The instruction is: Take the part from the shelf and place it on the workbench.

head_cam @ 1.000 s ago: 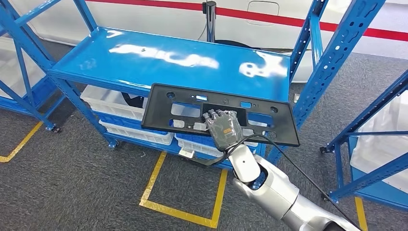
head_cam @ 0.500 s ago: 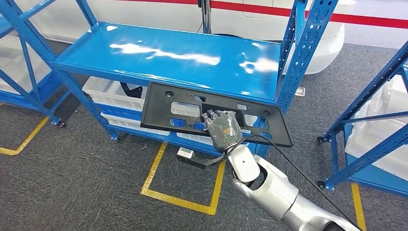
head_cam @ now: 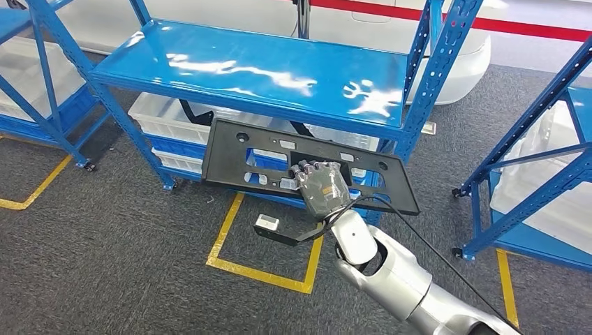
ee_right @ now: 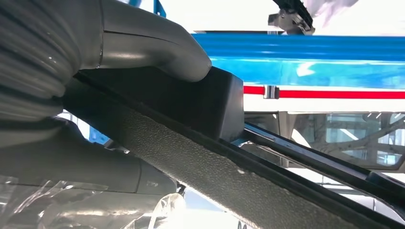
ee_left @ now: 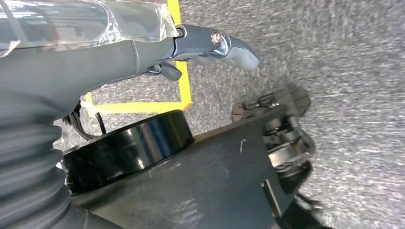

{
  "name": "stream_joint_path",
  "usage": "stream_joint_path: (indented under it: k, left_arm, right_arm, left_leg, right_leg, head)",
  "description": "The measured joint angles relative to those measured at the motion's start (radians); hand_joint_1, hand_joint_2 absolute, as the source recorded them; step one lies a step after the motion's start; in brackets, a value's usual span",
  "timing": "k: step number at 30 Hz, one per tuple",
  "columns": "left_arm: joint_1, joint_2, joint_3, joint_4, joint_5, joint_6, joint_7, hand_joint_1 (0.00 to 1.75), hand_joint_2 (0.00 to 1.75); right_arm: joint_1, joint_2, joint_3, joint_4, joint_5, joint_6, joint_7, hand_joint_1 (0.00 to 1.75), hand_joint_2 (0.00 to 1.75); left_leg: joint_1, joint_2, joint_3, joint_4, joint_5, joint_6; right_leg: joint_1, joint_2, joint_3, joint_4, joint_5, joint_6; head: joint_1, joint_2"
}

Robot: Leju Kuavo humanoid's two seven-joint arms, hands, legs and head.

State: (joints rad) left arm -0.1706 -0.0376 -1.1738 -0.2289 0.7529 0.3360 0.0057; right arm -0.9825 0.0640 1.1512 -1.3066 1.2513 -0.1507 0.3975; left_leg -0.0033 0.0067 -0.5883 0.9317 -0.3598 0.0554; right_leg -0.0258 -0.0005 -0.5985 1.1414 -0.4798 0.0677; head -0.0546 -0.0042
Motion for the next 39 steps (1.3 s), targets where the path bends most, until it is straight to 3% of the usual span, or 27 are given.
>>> stream_joint_path:
  k: [2,3,6,8,10,11,12,13,15,17,19,21,22,23,25,27,28,29,31,33,34,36,38,39]
  left_arm:
    - [-0.001,0.000,0.000,0.000,-0.001,0.000,0.000,0.00,1.75]
    - [-0.001,0.000,0.000,0.000,-0.003,0.000,-0.001,0.00,1.75]
    - [0.001,0.000,0.000,0.000,-0.006,0.000,-0.001,0.00,1.75]
    - [0.003,0.000,0.000,0.000,-0.008,0.000,-0.001,0.00,1.75]
    - [0.002,0.000,-0.001,0.000,-0.012,0.000,0.000,0.00,1.75]
    - [0.001,0.000,-0.001,0.000,-0.015,0.001,0.000,0.00,1.75]
    - [0.001,0.000,-0.001,0.000,-0.018,0.002,-0.001,0.00,1.75]
    - [0.000,0.000,-0.001,0.000,-0.020,0.003,-0.001,0.00,1.75]
    - [-0.003,0.000,-0.001,0.000,-0.024,0.003,-0.002,0.00,1.75]
    - [-0.009,0.000,-0.001,0.000,-0.027,0.004,-0.002,0.00,1.75]
    - [-0.015,-0.001,-0.001,0.000,-0.027,0.004,-0.002,0.00,1.75]
    - [-0.015,-0.003,-0.002,0.000,-0.027,0.004,-0.002,0.00,1.75]
    - [-0.014,-0.003,-0.002,0.000,-0.027,0.004,-0.002,0.00,1.75]
    - [-0.013,-0.004,-0.002,0.000,-0.027,0.004,-0.002,0.00,1.75]
    - [-0.013,-0.006,-0.002,0.000,-0.027,0.004,-0.002,0.00,1.75]
    - [-0.010,-0.007,-0.003,0.000,-0.027,0.003,-0.002,0.00,1.75]
    - [-0.008,-0.007,-0.004,0.000,-0.027,0.003,-0.002,0.00,1.75]
    - [-0.007,-0.007,-0.004,0.000,-0.027,0.003,-0.002,0.00,1.75]
    - [-0.007,-0.008,-0.005,0.000,-0.028,0.003,-0.002,0.00,1.75]
    - [-0.010,-0.010,-0.006,0.000,-0.031,0.002,-0.002,0.00,1.75]
    - [-0.012,-0.011,-0.006,0.000,-0.032,0.002,-0.001,0.00,1.75]
    - [-0.010,-0.011,-0.007,0.000,-0.033,0.001,0.000,0.00,1.75]
    - [-0.008,-0.012,-0.007,0.000,-0.035,0.000,0.001,0.00,1.75]
    - [-0.009,-0.012,-0.007,0.000,-0.037,0.000,0.003,0.00,1.75]
  right_arm:
    - [-0.004,0.003,0.000,0.000,-0.002,0.000,0.000,1.75,1.75]
    - [-0.006,0.004,-0.001,0.000,-0.002,0.000,0.000,1.75,1.75]
    - [-0.010,0.004,-0.001,0.000,0.000,0.000,0.000,1.75,1.75]
    - [-0.013,0.004,-0.001,0.000,0.001,0.000,0.001,1.75,1.75]
    - [-0.013,0.004,-0.001,0.000,0.004,0.000,0.005,1.75,1.75]
    - [-0.013,0.004,-0.001,0.000,0.005,0.000,0.007,1.75,1.75]
    - [-0.012,0.004,-0.001,0.000,0.006,0.001,0.010,1.75,1.75]
    - [-0.012,0.004,-0.001,0.000,0.007,0.001,0.012,1.75,1.75]
    - [-0.012,0.004,-0.001,0.000,0.010,0.001,0.016,1.75,1.75]
    - [-0.012,0.004,-0.001,0.000,0.014,0.001,0.019,1.75,1.75]
    - [-0.013,0.003,-0.002,-0.001,0.015,0.001,0.020,1.75,1.75]
    - [-0.013,0.002,-0.002,-0.001,0.015,0.001,0.020,1.75,1.75]
    - [-0.013,0.002,-0.002,-0.001,0.015,0.001,0.020,1.75,1.75]
    - [-0.012,0.001,-0.002,-0.001,0.015,0.001,0.020,1.75,1.75]
    - [-0.009,-0.001,-0.002,-0.002,0.015,0.001,0.020,1.75,1.75]
    - [-0.002,-0.004,-0.001,-0.002,0.015,0.001,0.020,1.75,1.75]
    - [0.001,-0.005,0.000,-0.002,0.015,0.001,0.020,1.75,1.75]
    - [0.003,-0.006,0.000,-0.002,0.015,0.001,0.020,1.75,1.75]
    - [0.003,-0.006,0.000,-0.002,0.015,0.001,0.020,1.75,1.75]
    - [0.002,-0.007,-0.001,-0.003,0.016,0.001,0.020,1.75,1.75]
    - [0.002,-0.007,-0.001,-0.003,0.016,0.002,0.020,1.75,1.75]
    - [0.002,-0.007,-0.001,-0.005,0.016,0.002,0.021,1.75,1.75]
    - [0.000,-0.007,-0.001,-0.007,0.016,0.002,0.022,1.75,1.75]
    - [-0.001,-0.007,-0.001,-0.008,0.016,0.002,0.023,1.75,1.75]
  left_leg:
    - [-0.002,0.000,-0.022,0.019,0.009,-0.010]
    - [-0.004,0.000,-0.029,0.025,0.015,-0.016]
    - [0.001,-0.002,-0.045,0.034,0.021,-0.034]
    - [0.006,-0.003,-0.073,0.101,-0.048,-0.047]
    - [0.010,-0.004,-0.110,0.239,-0.150,-0.058]
    - [0.011,-0.004,-0.123,0.300,-0.174,-0.061]
    - [0.011,-0.004,-0.123,0.337,-0.173,-0.062]
    - [0.011,-0.003,-0.108,0.340,-0.150,-0.060]
    - [0.008,0.006,-0.030,0.247,-0.090,-0.049]
    - [-0.004,0.032,0.071,0.092,-0.092,-0.031]
    - [-0.016,0.042,0.115,0.008,-0.114,-0.016]
    - [-0.017,0.027,0.109,-0.005,-0.100,-0.004]
    - [-0.014,0.020,0.105,-0.009,-0.090,0.003]
    - [-0.011,0.013,0.101,-0.013,-0.079,0.009]
    - [-0.010,-0.002,0.088,-0.013,-0.065,0.016]
    - [-0.010,-0.018,0.075,-0.012,-0.055,0.016]
    - [-0.010,-0.026,0.072,-0.011,-0.052,0.015]
    - [-0.009,-0.035,0.069,-0.009,-0.050,0.013]
    - [-0.009,-0.051,0.064,-0.001,-0.050,0.008]
    - [-0.010,-0.065,0.049,0.013,-0.050,-0.001]
    - [-0.009,-0.072,0.040,0.016,-0.048,-0.006]
    - [-0.005,-0.080,0.028,0.021,-0.047,-0.017]
    - [-0.003,-0.060,-0.001,0.072,-0.076,-0.030]
    - [-0.001,-0.044,-0.031,0.131,-0.105,-0.037]
  right_leg:
    - [0.002,0.002,0.086,-0.127,-0.005,-0.006]
    - [0.004,0.004,0.104,-0.158,-0.015,-0.011]
    - [0.005,0.003,0.087,-0.165,-0.001,-0.038]
    - [0.002,0.000,0.064,-0.166,0.022,-0.054]
    - [0.004,-0.002,0.036,-0.166,0.043,-0.061]
    - [0.005,-0.004,0.022,-0.166,0.052,-0.061]
    - [0.006,-0.008,0.008,-0.165,0.062,-0.061]
    - [0.006,-0.011,-0.005,-0.165,0.070,-0.060]
    - [0.008,-0.022,-0.025,-0.165,0.087,-0.057]
    - [0.011,-0.035,-0.034,-0.165,0.100,-0.050]
    - [0.009,-0.054,-0.035,-0.167,0.111,-0.039]
    - [0.005,-0.061,-0.036,-0.168,0.116,-0.026]
    - [0.004,-0.051,-0.044,-0.152,0.101,-0.021]
    - [0.004,-0.037,-0.059,-0.116,0.073,-0.017]
    - [0.004,-0.010,-0.109,0.016,-0.007,-0.012]
    - [0.005,-0.003,-0.139,0.119,-0.050,-0.009]
    - [0.005,-0.002,-0.128,0.117,-0.044,-0.009]
    - [0.004,0.000,-0.098,0.075,-0.020,-0.010]
    - [0.002,0.028,-0.012,-0.068,0.034,-0.013]
    - [-0.001,0.056,0.032,-0.157,0.051,-0.018]
    - [0.000,0.059,0.033,-0.165,0.046,-0.021]
    - [0.002,0.043,0.030,-0.170,0.049,-0.029]
    - [-0.003,0.023,0.030,-0.175,0.052,-0.039]
    - [-0.005,0.012,0.030,-0.176,0.053,-0.042]
  head:
    - [-0.001,0.000]
    - [-0.001,0.000]
    - [-0.001,0.000]
    - [-0.001,0.000]
    - [-0.001,0.000]
    - [-0.001,0.000]
    - [-0.001,0.000]
    - [-0.001,0.000]
    - [-0.001,0.000]
    - [-0.001,0.000]
    - [-0.001,0.000]
    - [-0.001,0.000]
    - [-0.001,0.000]
    - [-0.001,0.000]
    - [0.000,0.000]
    - [0.000,0.000]
    - [0.000,0.000]
    - [0.000,0.000]
    - [0.000,0.000]
    - [0.000,0.000]
    - [0.000,0.000]
    - [0.000,0.000]
    - [-0.001,0.000]
    - [-0.001,0.000]
